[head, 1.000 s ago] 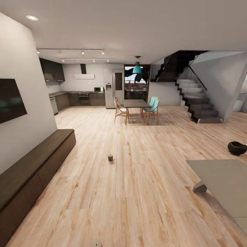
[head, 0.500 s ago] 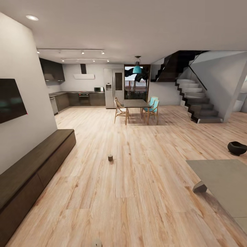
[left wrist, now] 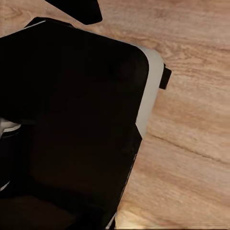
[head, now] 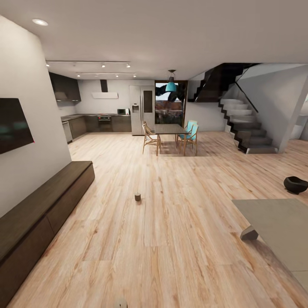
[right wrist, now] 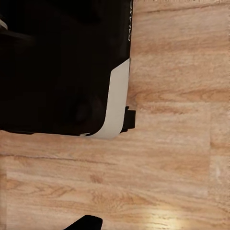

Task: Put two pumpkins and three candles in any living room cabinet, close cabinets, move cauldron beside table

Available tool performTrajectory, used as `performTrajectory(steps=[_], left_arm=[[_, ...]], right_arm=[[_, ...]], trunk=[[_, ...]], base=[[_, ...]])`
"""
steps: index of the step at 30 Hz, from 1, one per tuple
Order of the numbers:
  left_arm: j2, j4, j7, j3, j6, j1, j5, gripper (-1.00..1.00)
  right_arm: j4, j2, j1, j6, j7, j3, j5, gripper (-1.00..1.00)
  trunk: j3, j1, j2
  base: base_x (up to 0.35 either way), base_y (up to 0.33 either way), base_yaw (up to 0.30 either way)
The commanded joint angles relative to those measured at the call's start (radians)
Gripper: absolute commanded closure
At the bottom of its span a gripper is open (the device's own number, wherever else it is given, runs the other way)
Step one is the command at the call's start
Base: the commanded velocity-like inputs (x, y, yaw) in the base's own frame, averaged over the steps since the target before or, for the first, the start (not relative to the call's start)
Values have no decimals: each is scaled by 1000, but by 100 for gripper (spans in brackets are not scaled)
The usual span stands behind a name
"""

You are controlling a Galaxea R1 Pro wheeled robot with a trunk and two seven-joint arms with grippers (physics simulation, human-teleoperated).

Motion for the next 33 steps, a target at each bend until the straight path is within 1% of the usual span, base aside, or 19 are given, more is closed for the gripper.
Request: performTrajectory(steps=[1,4,5,6,7,9,11,12,15,19,20,21,22,24,26,27,28,30,33], left_arm=[[-5,-17,-1,0,26,0,6,-100],[-10,-52,0,-1,90,-3,5,-100],[-12,-80,2,-1,137,-6,4,-100],[-12,-94,4,-2,159,-8,3,-100],[-14,-134,8,-2,208,-11,2,-100],[-14,-166,10,-3,235,-14,0,-100],[-15,-204,28,-4,257,-24,-1,-100],[-16,-216,56,-4,265,-55,-1,-100],[-17,-221,80,-4,268,-82,0,-100],[-21,-223,94,-4,270,-98,0,-100],[-23,-223,96,-4,270,-101,0,-100],[-27,-224,98,-4,273,-106,0,-100],[-28,-224,99,-4,276,-110,0,-100],[-29,-223,101,-4,296,-133,0,-100],[-30,-222,107,-4,333,-163,0,-100],[-30,-220,111,-5,384,-192,0,-100],[-30,-218,112,-4,417,-212,0,-100],[-30,-217,114,-4,450,-245,0,-100],[-30,-210,114,-4,476,-297,0,-100]], right_arm=[[-2,-1,-1,4,-1,0,6,-100],[-5,-2,-1,5,-2,0,7,-100],[-6,-2,-1,6,-3,-1,7,-100],[-7,-2,-1,7,-3,-1,7,-100],[-8,-3,-1,9,-4,-1,7,-100],[-9,-2,-2,11,-5,-1,8,-100],[-10,-2,-7,16,-8,-1,9,-100],[-10,-2,-30,28,-9,-1,9,-100],[-10,-2,-62,63,-9,-1,9,-100],[-10,-2,-107,119,-8,-1,9,-100],[-10,-2,-124,132,-8,-1,9,-100],[-10,-2,-159,160,-7,-1,8,-100],[-10,-2,-168,169,-6,-1,8,-100],[-10,-1,-196,201,-4,-1,7,-100],[-10,-1,-225,239,-1,-1,6,-100],[-10,0,-259,279,0,-1,5,-100],[-10,0,-283,302,0,-1,4,-100],[-10,0,-316,328,0,-2,3,-100],[-10,2,-358,360,-1,-2,2,-100]], trunk=[[-1,0,-1],[-1,0,-1],[-1,0,-1],[-1,0,-1],[-1,0,-1],[-1,0,-1],[-1,0,-1],[-1,0,-1],[-1,0,-1],[-1,0,-1],[-1,0,-1],[-1,0,-1],[-1,0,-1],[-5,4,-8],[-11,12,-22],[-14,15,-29],[-17,19,-36],[-23,27,-50],[-33,38,-71]], base=[[0,0,0],[0,0,0],[0,0,0],[0,0,0],[0,0,0],[0,0,0],[0,0,0],[0,0,0],[0,0,0],[0,0,0],[0,0,0],[0,0,0],[0,0,0],[0,0,0],[0,0,0],[0,0,0],[0,0,0],[0,0,0],[0,0,0]])
